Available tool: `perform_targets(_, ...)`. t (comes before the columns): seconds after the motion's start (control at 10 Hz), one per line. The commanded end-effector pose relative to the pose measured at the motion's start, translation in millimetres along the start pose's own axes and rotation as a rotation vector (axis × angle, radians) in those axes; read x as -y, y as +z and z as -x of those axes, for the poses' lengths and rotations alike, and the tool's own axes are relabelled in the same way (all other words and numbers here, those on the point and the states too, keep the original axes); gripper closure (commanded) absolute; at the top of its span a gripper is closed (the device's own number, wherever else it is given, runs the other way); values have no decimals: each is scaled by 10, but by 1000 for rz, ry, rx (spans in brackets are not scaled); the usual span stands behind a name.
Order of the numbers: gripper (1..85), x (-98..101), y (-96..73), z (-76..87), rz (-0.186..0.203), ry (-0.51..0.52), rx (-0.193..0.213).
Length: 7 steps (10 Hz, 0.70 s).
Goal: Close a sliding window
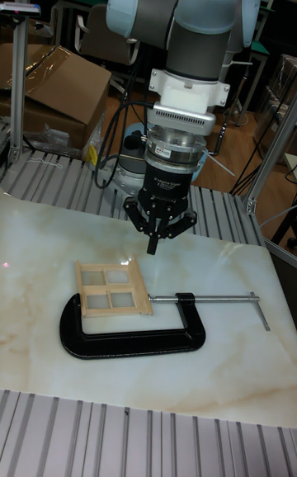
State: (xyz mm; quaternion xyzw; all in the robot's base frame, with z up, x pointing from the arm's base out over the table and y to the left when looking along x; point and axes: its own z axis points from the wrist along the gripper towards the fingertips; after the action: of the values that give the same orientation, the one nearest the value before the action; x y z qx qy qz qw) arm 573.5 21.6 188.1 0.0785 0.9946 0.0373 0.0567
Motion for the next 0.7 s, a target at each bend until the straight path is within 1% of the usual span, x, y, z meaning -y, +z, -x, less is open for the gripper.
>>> perform_targets(0.0, 850, -10, 77, -116, 23, -18, -8)
perform_targets(0.1, 850, -13, 112, -165, 34, -24, -8)
perform_targets(0.2, 850, 13, 149, -188, 30, -38, 8)
perform_targets(0.4, 850, -11, 241, -275, 63, -31, 45)
perform_targets(0.5, 850, 21, 274, -320, 60, -35, 51)
perform_targets(0.6, 850, 30, 323, -347, 63, -36, 64)
